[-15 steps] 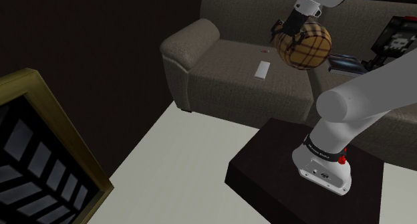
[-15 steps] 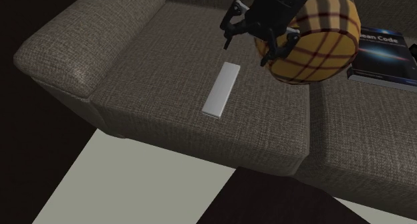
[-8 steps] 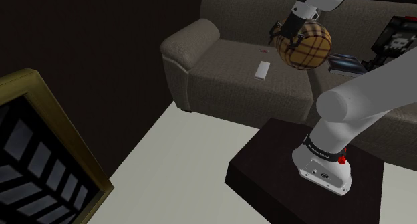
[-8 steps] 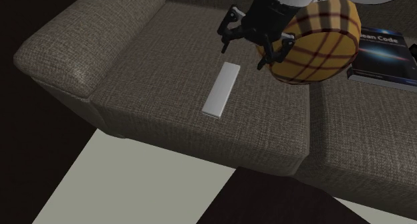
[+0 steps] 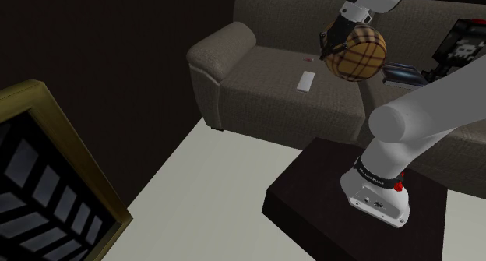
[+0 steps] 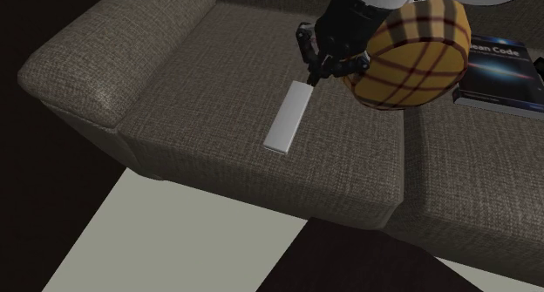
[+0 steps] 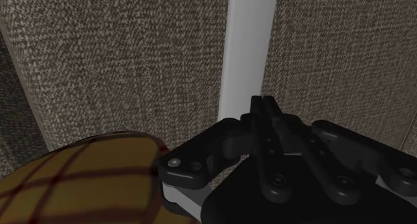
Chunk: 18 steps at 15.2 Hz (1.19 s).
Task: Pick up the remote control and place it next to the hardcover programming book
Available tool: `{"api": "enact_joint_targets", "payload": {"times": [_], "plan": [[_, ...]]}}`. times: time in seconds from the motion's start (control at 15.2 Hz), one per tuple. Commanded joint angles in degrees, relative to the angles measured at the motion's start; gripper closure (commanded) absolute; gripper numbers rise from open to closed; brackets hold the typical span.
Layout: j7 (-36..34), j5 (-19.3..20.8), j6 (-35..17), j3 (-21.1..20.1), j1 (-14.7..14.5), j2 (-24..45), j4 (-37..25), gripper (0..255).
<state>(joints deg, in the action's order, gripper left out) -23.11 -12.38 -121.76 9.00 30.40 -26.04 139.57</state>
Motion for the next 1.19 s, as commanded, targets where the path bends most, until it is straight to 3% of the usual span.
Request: {"api": "enact_joint_targets", "payload": {"times": [0.0, 0.2, 0.26, 0.79, 1.12], "plan": [[0.00, 0.00, 0.00, 0.00, 0.00, 0.00, 0.00, 255], [0.00, 0.00, 0.00, 0.00, 0.00, 0.00, 0.00, 255], [0.00, 0.00, 0.00, 0.00, 0.00, 0.00, 0.00, 0], [-18.21, 12.45, -2.92, -9.74, 0.49, 17.55, -5.79, 0], [-18.25, 12.50, -6.95, -9.65, 0.41, 19.58, -3.79, 0]]}}
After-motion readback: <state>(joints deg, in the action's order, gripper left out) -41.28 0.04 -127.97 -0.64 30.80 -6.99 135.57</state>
